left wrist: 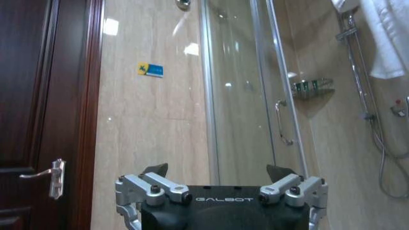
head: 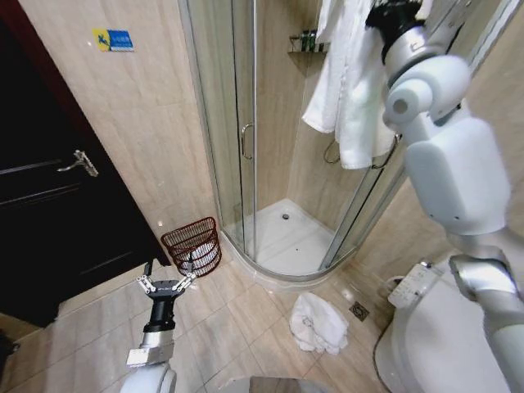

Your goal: Discard the used towel into the hamper.

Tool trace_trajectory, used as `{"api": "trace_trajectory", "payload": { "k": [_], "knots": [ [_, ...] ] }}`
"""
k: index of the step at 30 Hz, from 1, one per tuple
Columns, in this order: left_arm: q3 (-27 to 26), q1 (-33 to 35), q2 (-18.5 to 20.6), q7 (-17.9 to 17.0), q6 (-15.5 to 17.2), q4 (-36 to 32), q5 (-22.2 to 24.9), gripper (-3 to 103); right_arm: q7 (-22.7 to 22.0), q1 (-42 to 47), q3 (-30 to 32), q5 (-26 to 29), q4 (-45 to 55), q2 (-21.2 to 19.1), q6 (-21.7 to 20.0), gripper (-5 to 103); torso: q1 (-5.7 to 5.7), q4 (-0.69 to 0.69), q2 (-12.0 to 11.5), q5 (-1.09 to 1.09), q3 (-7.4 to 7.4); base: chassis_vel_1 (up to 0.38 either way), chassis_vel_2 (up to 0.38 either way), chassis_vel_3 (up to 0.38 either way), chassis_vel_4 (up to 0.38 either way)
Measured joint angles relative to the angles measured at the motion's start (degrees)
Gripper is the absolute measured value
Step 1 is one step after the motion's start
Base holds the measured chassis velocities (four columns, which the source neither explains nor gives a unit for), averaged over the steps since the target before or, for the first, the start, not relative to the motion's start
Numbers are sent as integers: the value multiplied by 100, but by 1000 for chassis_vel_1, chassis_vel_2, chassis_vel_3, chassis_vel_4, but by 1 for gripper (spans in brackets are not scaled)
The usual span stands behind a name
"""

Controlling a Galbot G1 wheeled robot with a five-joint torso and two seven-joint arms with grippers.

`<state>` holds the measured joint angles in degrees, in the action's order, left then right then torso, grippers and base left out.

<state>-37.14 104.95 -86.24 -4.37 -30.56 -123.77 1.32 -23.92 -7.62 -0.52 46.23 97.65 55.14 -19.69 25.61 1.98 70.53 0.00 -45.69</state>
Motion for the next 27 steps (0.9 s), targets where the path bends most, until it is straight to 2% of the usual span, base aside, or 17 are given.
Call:
{"api": "trace_trajectory", "payload": {
  "k": [9,27],
  "knots": [
    [-2,2,54,6,-2,-19,6,100,101,690,281,-245,215,15,30,4,-1,-1,1,1,1,0,0,0,0],
    [-28,37,158,4,-39,-26,37,100,80,1352,331,-303,647,-97,43,4,1,0,0,1,0,0,0,0,0]
  ]
}}
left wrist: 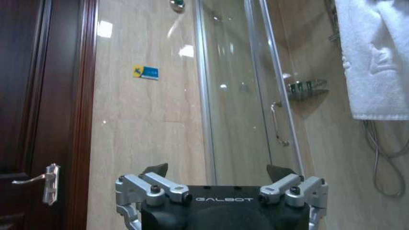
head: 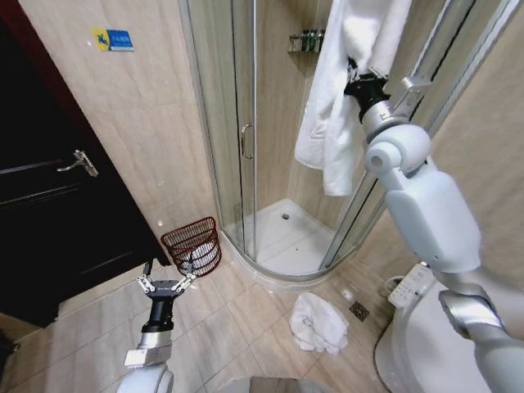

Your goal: Discard the used towel into the hamper.

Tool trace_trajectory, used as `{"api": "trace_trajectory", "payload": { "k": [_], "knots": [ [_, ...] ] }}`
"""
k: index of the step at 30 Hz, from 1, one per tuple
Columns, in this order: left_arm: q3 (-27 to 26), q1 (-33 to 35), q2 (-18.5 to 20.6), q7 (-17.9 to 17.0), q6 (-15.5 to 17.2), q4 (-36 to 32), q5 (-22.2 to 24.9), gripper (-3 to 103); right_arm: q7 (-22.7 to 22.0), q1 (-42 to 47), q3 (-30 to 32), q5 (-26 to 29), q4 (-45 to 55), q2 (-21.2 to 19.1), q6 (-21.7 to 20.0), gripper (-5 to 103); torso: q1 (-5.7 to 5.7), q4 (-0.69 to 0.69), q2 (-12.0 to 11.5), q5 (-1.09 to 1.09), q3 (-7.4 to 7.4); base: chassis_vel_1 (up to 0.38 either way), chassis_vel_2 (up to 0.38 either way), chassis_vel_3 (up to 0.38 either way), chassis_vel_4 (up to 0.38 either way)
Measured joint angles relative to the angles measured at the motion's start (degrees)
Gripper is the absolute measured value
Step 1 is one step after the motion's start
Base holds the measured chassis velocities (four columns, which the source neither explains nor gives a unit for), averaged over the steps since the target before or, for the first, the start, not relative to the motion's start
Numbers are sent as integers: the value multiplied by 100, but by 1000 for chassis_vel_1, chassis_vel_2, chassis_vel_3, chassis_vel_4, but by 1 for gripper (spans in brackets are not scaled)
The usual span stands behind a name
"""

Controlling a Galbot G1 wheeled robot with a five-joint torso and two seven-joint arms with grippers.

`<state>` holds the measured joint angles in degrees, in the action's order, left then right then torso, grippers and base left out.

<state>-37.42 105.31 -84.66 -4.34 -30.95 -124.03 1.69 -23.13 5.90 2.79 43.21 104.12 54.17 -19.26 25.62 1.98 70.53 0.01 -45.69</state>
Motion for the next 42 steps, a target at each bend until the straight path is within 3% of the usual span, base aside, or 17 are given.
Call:
{"api": "trace_trajectory", "payload": {
  "k": [15,30,42],
  "knots": [
    [7,33,-22,-1,-45,-16,-7,100,-65,424,124,39,427,-169,-2,4,0,0,0,-1,0,0,0,0,0],
    [16,49,-112,-1,-28,-102,-76,100,97,1927,625,-160,874,-91,108,4,0,-1,0,-2,0,0,0,0,0],
    [35,61,-144,1,-46,-101,-138,100,234,2615,810,-467,979,63,258,4,0,0,0,-1,0,0,0,0,0]
  ]
}}
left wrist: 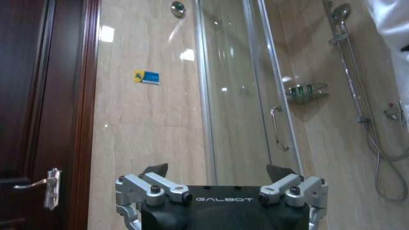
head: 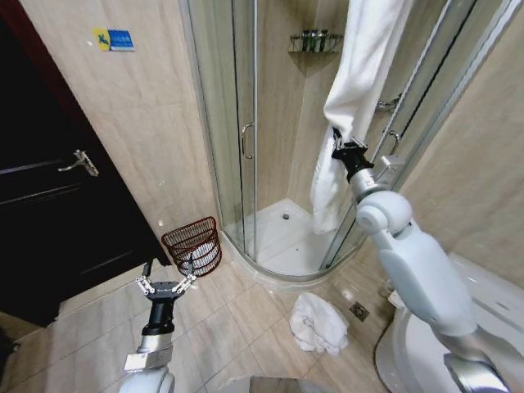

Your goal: Discard the used towel into the hamper.

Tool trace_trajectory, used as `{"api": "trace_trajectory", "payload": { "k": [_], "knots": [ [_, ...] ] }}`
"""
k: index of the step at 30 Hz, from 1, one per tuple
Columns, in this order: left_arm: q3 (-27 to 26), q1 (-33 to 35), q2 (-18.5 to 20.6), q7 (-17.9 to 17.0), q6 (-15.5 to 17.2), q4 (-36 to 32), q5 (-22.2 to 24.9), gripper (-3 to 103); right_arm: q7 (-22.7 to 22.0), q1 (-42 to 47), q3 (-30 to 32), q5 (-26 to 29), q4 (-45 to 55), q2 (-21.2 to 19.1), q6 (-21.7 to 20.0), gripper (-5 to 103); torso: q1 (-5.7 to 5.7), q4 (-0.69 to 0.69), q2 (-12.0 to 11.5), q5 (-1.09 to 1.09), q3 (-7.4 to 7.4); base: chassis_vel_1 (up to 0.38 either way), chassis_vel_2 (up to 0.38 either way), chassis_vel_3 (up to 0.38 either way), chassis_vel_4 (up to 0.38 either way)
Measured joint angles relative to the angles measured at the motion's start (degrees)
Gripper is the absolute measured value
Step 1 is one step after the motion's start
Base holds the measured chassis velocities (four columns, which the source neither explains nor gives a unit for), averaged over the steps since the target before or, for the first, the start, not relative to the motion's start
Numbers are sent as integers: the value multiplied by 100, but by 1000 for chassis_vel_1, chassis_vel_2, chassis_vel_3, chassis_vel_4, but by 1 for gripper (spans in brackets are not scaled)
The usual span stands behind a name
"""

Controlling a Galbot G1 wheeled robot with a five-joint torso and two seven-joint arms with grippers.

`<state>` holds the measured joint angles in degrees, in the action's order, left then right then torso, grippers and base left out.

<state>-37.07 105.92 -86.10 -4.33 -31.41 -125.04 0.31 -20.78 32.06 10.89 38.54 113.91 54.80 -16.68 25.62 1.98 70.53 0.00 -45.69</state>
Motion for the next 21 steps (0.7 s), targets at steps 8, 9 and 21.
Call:
{"api": "trace_trajectory", "payload": {
  "k": [8,9,21],
  "knots": [
    [0,-7,15,-3,0,-37,4,100,91,289,11,-228,31,109,72,4,0,0,1,1,0,0,0,0,0],
    [-5,-7,22,-8,0,-38,9,100,111,348,11,-271,31,136,87,4,0,0,1,1,0,0,0,0,0],
    [-55,84,46,-117,-45,-121,84,100,356,962,126,-822,-14,438,313,4,0,0,0,0,0,0,0,0,0]
  ]
}}
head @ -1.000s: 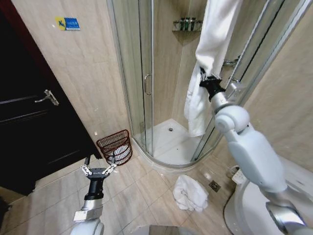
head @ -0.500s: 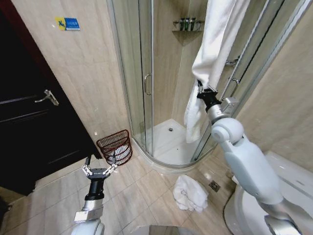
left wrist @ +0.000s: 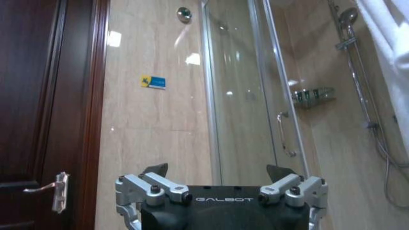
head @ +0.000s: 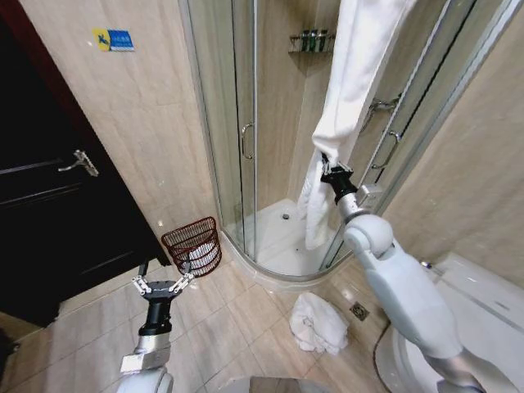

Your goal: Discard the used towel into the hamper.

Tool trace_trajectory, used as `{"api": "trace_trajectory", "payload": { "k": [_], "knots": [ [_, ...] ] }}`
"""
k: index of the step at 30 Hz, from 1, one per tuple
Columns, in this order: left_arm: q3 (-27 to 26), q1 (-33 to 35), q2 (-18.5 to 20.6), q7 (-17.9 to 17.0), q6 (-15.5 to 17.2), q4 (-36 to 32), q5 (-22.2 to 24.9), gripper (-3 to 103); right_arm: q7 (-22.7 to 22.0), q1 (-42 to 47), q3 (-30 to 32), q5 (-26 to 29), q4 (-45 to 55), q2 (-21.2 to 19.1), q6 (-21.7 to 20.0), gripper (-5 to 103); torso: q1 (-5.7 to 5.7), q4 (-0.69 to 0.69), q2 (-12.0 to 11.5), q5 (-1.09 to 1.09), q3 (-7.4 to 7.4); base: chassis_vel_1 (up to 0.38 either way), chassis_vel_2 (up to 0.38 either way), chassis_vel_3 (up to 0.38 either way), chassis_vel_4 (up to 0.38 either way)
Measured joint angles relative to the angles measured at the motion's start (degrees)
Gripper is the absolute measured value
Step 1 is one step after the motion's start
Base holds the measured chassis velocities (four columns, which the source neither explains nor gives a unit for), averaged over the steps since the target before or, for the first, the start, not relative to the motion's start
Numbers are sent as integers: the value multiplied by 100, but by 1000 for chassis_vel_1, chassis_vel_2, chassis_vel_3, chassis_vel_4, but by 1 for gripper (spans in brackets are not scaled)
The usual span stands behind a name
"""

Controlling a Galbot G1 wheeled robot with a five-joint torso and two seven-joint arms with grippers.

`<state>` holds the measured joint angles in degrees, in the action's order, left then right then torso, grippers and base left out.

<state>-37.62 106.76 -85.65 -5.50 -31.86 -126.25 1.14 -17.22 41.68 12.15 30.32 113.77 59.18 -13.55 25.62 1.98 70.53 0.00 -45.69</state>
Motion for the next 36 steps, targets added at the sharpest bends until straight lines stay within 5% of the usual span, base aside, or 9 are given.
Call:
{"api": "trace_trajectory", "payload": {
  "k": [17,26,36],
  "knots": [
    [-13,124,16,-96,-136,-4,21,100,238,573,350,-286,-194,195,198,4,0,-2,0,-1,0,0,0,0,0],
    [-65,285,43,-178,-310,-41,29,100,779,-1348,100,-178,-2448,-41,762,4,2,4,-2,4,-1,0,0,0,0],
    [7,261,-42,-176,-325,-78,-92,100,829,-1083,358,-81,-1881,-439,667,4,-1,-3,-1,-2,1,0,0,0,0]
  ]
}}
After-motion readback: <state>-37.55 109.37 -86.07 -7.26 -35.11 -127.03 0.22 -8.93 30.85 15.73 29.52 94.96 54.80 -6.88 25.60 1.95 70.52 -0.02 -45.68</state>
